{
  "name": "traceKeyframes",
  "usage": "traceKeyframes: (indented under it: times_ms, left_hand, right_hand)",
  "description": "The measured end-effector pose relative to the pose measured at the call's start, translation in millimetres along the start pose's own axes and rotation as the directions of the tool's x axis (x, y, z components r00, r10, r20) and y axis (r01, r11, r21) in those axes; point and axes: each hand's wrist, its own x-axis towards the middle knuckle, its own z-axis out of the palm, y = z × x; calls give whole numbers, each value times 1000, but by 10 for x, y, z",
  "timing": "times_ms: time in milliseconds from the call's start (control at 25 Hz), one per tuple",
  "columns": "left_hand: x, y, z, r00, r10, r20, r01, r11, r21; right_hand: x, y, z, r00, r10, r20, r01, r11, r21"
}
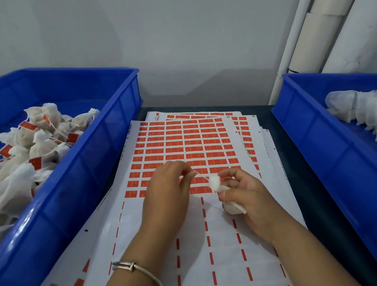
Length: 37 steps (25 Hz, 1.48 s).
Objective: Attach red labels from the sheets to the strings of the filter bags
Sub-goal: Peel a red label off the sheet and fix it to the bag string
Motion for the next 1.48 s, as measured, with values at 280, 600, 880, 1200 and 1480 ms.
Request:
traceKeyframes:
  times_ms: [280, 600, 880, 1200, 1480]
  left_hand:
    - [-84, 146, -107, 999, 35, -11, -35, 999, -31]
    - [84, 307, -165, 980, 143, 140, -163, 976, 141]
    - [-39, 187, 489, 942, -90, 324, 24, 979, 202]
    - [-78, 25, 635, 941, -57, 334, -63, 940, 336]
    - [-96, 89, 574, 927, -4, 376, -146, 918, 370]
  right_hand:
    - [-126, -130, -133, 979, -9, 204, 14, 1000, -24]
    - [-95, -296, -367, 999, 31, -13, -30, 995, 94]
    - [8, -162, -380, 961, 121, -250, -79, 982, 171]
    - [73, -42, -320, 957, 97, -272, -77, 993, 85]
    - [86, -24, -267, 961, 63, -269, -59, 998, 25]
